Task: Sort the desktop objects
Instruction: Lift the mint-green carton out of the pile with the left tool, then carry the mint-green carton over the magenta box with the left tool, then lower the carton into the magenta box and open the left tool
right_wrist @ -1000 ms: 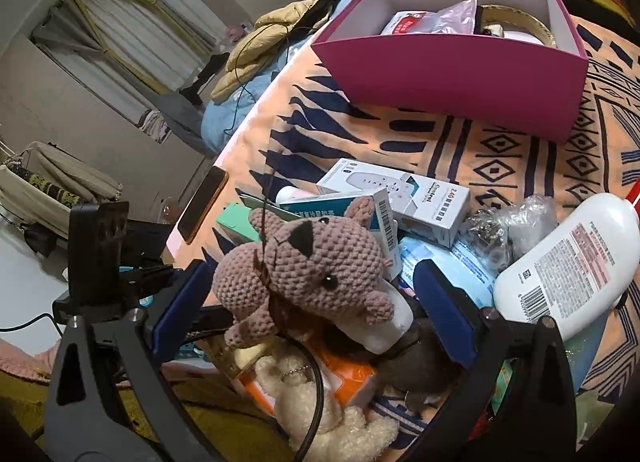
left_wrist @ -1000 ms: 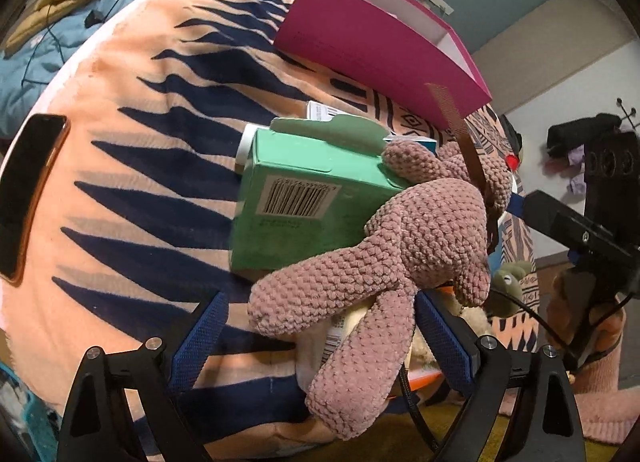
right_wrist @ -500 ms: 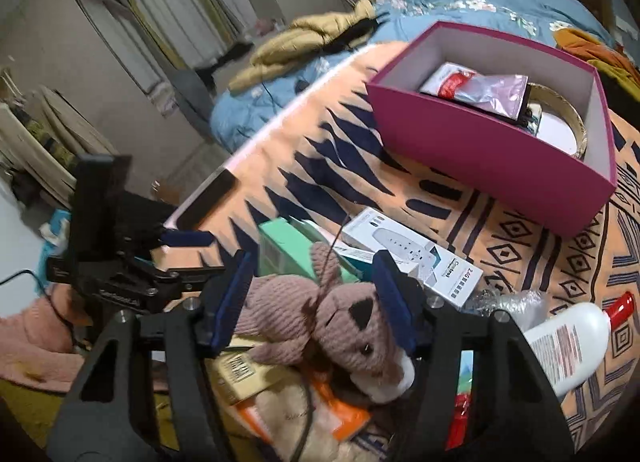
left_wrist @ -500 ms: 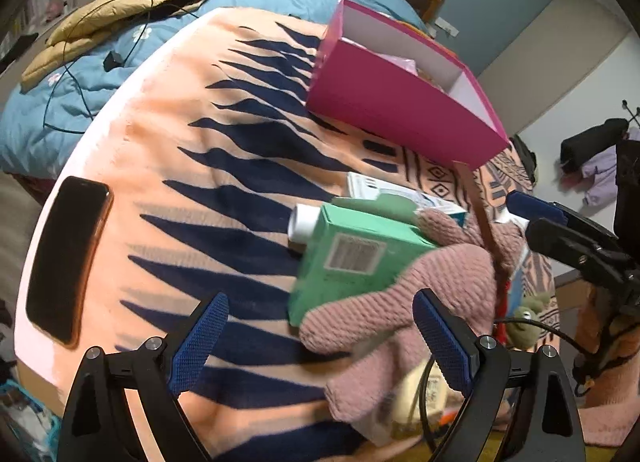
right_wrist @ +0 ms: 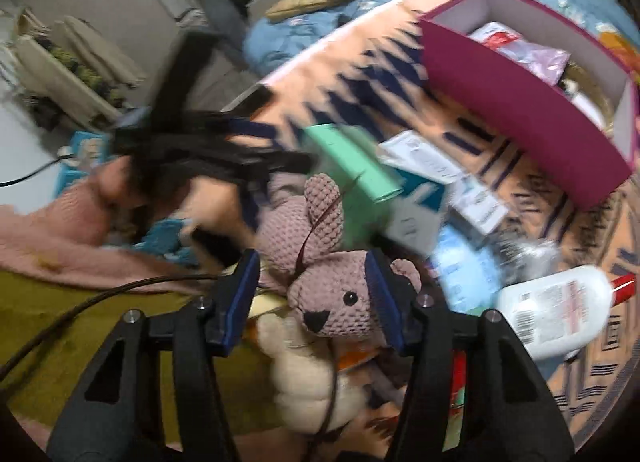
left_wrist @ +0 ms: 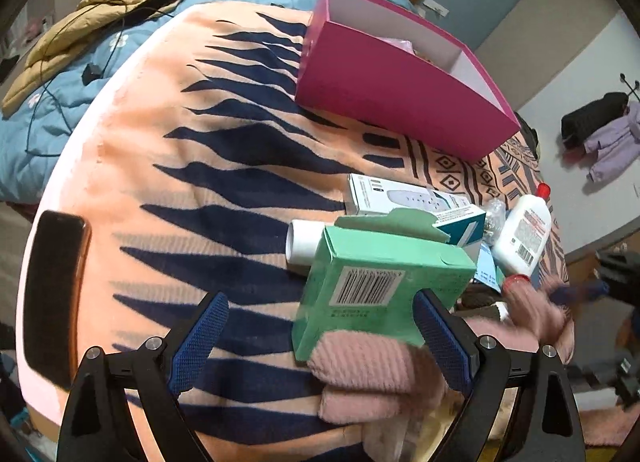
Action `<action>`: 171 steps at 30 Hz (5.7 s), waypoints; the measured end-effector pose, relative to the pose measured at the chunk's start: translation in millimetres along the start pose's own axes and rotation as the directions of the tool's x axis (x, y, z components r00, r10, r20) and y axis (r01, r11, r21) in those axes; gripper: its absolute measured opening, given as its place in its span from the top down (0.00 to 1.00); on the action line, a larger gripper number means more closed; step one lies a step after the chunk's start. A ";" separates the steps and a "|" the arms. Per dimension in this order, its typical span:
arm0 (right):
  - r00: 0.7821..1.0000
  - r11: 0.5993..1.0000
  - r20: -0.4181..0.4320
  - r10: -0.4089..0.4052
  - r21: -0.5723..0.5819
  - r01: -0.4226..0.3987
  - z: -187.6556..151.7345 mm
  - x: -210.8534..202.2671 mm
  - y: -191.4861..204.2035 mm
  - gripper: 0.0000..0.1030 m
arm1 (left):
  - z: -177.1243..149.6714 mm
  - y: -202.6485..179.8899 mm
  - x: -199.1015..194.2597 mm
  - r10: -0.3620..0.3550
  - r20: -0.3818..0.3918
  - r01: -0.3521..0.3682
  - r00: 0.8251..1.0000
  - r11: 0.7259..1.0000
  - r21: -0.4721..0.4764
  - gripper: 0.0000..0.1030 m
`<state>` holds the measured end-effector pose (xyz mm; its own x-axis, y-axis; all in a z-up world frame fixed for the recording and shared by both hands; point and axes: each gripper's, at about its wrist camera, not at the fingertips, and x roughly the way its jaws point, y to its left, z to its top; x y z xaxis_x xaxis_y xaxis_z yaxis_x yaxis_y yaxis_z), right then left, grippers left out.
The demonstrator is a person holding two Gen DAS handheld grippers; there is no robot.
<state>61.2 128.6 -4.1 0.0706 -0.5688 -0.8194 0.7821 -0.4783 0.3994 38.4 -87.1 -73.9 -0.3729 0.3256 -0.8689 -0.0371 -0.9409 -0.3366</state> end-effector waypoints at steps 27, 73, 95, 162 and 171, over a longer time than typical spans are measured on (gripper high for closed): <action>0.995 0.938 0.051 0.084 0.334 -0.097 15.5 81.1 -86.7 0.47 | -13.7 7.9 46.8 -0.117 -0.154 0.117 0.981 0.993 -0.007 0.09; 0.916 0.945 0.397 -0.054 0.316 -0.081 24.4 -17.2 -75.9 0.58 | 41.2 -60.4 -31.8 -0.123 0.054 0.120 0.991 0.991 0.054 0.35; 0.857 0.934 0.483 -0.180 0.357 -0.005 21.6 -75.0 -79.9 0.58 | 83.1 -111.0 -50.1 -0.167 0.107 0.141 0.980 0.967 0.214 0.35; 0.855 0.834 0.349 -0.385 0.528 0.160 83.4 -90.2 -244.5 0.58 | 233.9 -173.2 76.3 -0.131 -0.002 0.126 0.991 0.952 0.279 0.34; 0.857 0.813 0.310 -0.411 0.550 0.191 95.6 -81.5 -267.0 0.59 | 250.3 -170.4 101.0 -0.121 -0.039 0.127 0.992 0.962 0.243 0.35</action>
<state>-212.5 238.8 -4.6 -0.4531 -0.4985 -0.7390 0.3088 -0.8655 0.3945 -225.1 82.8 -13.4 -0.3290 0.4405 -0.8353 -0.3087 -0.8861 -0.3457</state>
